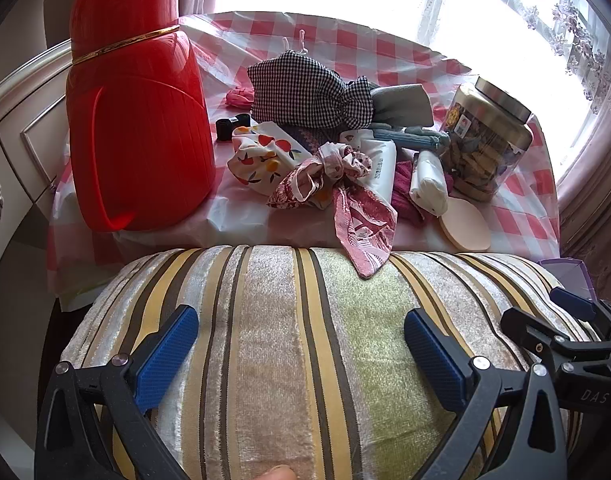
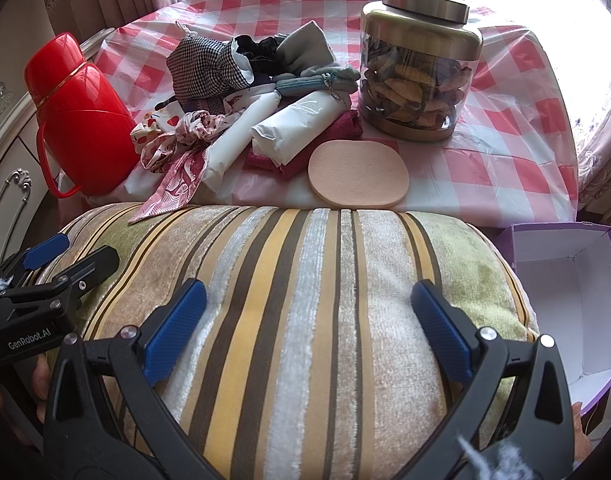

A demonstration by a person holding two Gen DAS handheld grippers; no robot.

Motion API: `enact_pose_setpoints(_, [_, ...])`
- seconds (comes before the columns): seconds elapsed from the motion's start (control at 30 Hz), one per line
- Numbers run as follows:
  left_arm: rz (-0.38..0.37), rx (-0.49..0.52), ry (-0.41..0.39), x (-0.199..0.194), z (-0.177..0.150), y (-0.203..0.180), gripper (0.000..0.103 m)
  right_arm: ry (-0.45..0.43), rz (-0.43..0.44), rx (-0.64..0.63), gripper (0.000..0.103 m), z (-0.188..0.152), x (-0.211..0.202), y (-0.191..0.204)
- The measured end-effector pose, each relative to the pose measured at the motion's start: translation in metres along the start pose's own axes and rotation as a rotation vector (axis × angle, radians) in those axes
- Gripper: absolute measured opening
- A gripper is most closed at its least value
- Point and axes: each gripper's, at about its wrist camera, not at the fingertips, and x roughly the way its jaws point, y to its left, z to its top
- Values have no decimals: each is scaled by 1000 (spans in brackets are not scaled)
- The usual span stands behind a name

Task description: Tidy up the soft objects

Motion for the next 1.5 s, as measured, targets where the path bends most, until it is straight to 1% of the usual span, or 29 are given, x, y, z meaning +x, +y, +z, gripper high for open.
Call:
enact_pose_setpoints(0.83, [4, 1, -3, 0, 1, 1, 103, 0, 0, 3, 103, 1, 1, 0])
enact_pose_setpoints(1.17, [7, 3, -4, 0, 1, 1, 103, -40, -7, 7, 103, -4, -1, 1])
enact_pose_setpoints(1.5, [7, 4, -5, 0, 1, 1, 103, -42, -9, 5, 103, -4, -1, 1])
